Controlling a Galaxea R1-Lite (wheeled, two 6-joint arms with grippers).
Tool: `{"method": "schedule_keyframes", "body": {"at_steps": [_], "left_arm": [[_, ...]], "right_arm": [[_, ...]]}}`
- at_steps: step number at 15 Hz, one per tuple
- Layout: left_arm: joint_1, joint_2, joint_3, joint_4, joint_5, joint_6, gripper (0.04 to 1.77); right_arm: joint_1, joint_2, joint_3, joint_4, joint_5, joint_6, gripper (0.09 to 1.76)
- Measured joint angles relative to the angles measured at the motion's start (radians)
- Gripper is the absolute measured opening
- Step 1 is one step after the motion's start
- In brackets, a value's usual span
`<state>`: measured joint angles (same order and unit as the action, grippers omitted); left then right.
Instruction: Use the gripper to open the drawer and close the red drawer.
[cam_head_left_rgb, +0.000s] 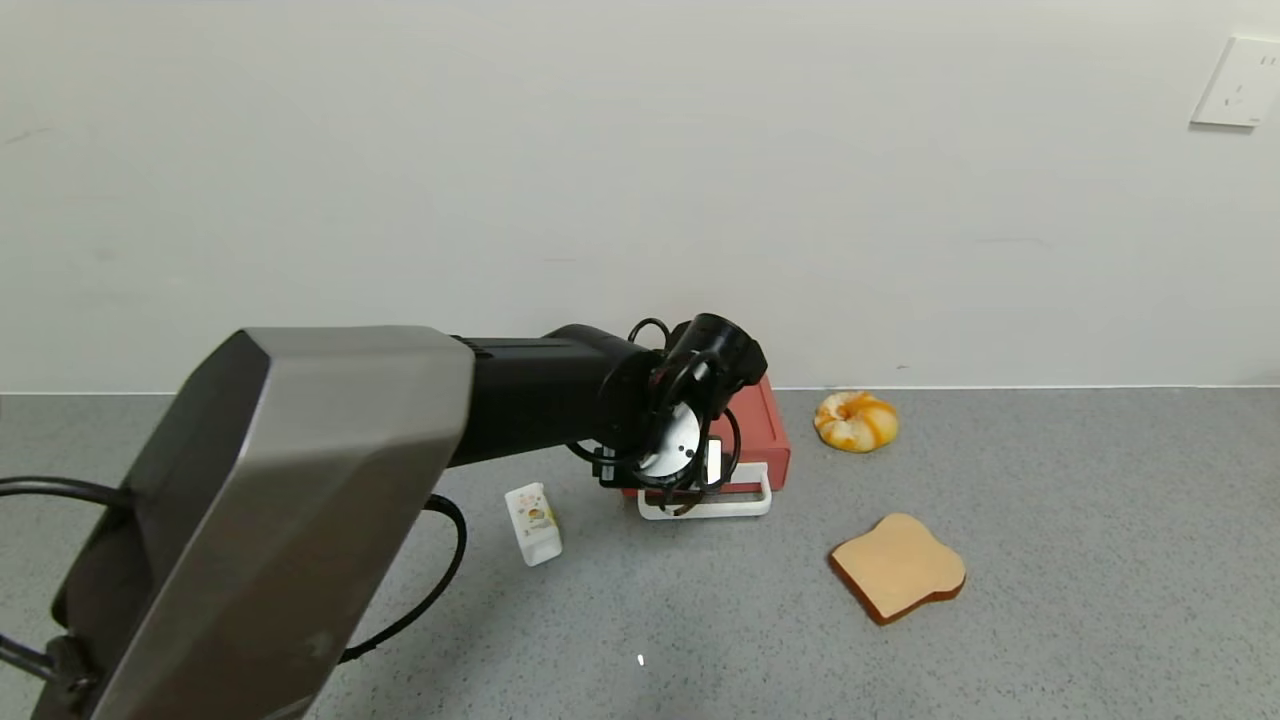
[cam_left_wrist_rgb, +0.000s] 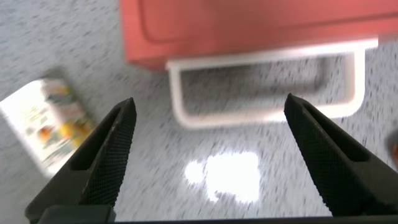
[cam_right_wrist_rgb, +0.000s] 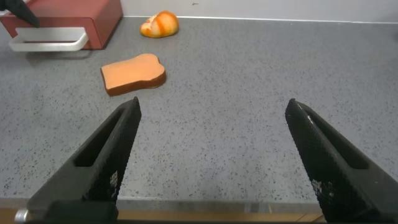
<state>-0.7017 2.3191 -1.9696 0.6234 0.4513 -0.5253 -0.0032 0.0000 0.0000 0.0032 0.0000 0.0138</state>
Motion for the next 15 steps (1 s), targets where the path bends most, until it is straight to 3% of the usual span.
{"method": "schedule_keyframes", "body": {"at_steps": [5,10,15], "left_arm": [[-0.010,-0.172,0.036,0.131,-0.011,0.004,1.72],[0.011,-0.396,0.180,0.133,-0.024,0.014,1.72],[0.059,-0.690,0.364,0.079,-0.117,0.103,1.72]], "right_arm": [[0.000,0.000,0.000,0.000,0.000,0.000,1.71],[0.000,0.000,0.000,0.000,0.000,0.000,1.71],[-0.001,0.000,0.000,0.000,0.000,0.000,1.71]]}}
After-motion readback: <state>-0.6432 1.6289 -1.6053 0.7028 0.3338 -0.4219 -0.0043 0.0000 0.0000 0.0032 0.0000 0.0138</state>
